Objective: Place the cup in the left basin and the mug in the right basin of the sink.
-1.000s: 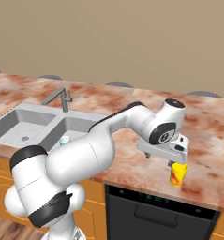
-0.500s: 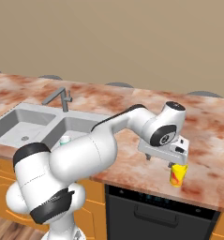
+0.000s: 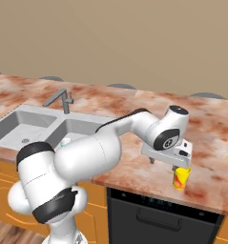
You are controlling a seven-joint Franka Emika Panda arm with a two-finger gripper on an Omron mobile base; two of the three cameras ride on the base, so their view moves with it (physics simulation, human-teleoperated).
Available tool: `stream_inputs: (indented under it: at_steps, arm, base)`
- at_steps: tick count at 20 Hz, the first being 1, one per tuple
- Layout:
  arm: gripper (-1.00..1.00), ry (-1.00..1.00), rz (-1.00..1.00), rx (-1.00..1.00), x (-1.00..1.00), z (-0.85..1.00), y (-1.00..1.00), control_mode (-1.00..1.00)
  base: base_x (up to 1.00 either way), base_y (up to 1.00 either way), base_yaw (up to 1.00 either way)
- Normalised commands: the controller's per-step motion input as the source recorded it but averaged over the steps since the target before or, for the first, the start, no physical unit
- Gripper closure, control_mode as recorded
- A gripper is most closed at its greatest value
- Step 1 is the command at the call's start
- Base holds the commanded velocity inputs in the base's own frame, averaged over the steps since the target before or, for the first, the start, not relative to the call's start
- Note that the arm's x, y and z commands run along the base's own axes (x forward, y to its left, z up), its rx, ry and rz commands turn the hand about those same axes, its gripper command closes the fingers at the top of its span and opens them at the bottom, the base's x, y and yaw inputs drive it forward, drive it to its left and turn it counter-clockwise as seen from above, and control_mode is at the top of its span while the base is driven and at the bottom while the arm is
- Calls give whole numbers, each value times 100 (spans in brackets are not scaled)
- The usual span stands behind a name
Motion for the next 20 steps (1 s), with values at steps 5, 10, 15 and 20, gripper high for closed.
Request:
stream_inputs:
  at_steps: [5, 10, 15, 20]
  arm:
    - [-100, 0, 3, 0, 11, -10, -5, -100]
    - [-100, 0, 3, 0, 10, -12, -2, -100]
    - [-100, 0, 1, 0, 9, -16, -2, -100]
    - [-100, 4, 0, 0, 13, -18, 0, -100]
  base:
    - [0, 0, 0]
    - [0, 0, 0]
    - [0, 0, 0]
    - [0, 0, 0]
